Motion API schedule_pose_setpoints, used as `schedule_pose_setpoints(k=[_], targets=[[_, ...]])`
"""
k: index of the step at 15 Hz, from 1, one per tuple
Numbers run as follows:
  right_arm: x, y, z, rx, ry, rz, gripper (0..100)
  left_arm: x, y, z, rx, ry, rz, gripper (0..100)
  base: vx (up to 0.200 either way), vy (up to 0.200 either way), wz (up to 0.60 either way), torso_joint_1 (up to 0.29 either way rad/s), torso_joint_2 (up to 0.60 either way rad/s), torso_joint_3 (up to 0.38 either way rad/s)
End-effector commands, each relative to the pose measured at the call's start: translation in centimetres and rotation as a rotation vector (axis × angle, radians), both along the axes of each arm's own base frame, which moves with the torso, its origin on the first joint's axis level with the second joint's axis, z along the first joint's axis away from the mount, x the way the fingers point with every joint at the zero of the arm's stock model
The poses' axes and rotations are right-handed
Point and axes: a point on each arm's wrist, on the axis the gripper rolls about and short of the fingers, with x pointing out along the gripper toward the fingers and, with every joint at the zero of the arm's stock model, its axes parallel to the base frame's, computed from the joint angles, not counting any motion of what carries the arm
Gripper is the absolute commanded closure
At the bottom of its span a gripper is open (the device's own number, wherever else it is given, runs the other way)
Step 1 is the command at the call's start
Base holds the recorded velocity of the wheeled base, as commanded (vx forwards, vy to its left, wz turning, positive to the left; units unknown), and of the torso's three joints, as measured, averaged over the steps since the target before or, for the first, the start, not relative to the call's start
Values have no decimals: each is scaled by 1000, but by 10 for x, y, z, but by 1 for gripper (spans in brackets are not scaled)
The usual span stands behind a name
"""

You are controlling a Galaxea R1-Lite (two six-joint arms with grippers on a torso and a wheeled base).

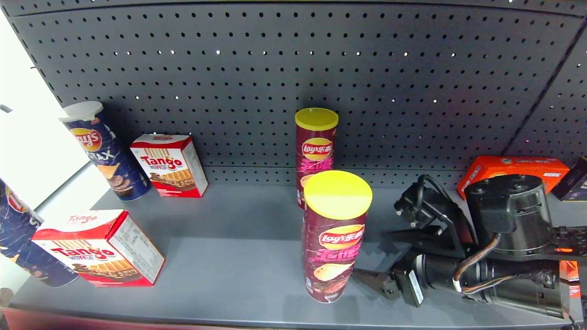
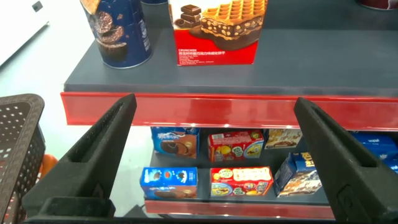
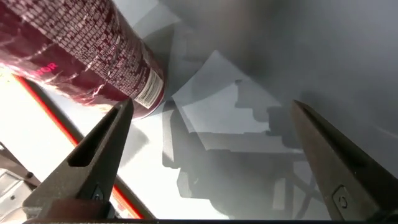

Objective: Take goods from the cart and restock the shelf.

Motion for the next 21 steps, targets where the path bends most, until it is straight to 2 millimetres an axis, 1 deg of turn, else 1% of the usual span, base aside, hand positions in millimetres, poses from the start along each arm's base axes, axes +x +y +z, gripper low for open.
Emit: schedule_pose_setpoints(k=[1, 11, 21], targets=[[1, 6, -4, -10, 10, 17, 0, 0, 0, 0, -1, 1, 0, 0, 0, 0, 0, 0, 0, 0], [-4, 2, 1, 1, -2, 17, 0, 0, 0, 0, 1, 1, 0, 0, 0, 0, 0, 0, 0, 0], [-5, 7, -1, -2, 1, 34, 0, 0, 0, 0, 1, 1, -1, 0, 0, 0, 0, 0, 0, 0]])
